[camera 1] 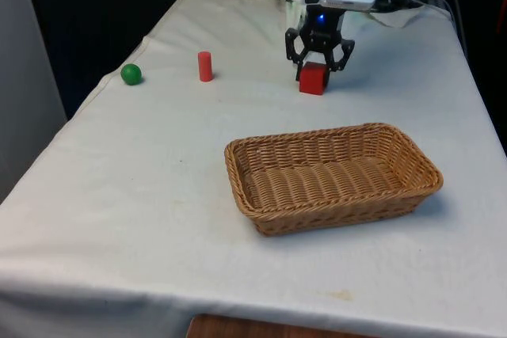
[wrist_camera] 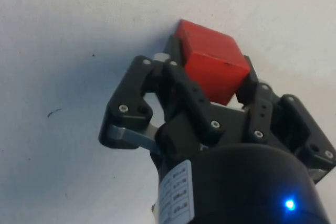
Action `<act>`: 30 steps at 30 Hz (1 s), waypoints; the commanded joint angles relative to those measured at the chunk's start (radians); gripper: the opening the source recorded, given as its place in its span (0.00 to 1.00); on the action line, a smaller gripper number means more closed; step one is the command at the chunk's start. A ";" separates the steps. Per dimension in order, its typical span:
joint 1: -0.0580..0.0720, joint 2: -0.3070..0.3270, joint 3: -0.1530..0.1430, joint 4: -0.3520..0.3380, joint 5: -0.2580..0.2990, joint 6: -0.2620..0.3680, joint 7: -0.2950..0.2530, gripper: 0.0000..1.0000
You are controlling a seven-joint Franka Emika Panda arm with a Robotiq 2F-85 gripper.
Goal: Pick up the object to the left of the cylinder and place it into the basket.
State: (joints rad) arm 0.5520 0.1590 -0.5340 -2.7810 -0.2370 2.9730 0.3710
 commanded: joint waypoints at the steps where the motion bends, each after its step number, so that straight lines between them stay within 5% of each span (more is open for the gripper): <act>1: 0.000 0.000 0.000 0.001 0.000 0.001 0.000 0.03; 2: -0.008 -0.004 0.006 -0.008 0.007 0.017 -0.009 0.03; 9: -0.007 -0.003 0.006 -0.007 0.007 0.016 -0.007 0.03; 30: -0.003 -0.062 -0.008 0.162 0.006 -0.152 -0.011 0.03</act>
State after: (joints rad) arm 0.5500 0.1050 -0.5440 -2.6210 -0.2370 2.8320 0.3670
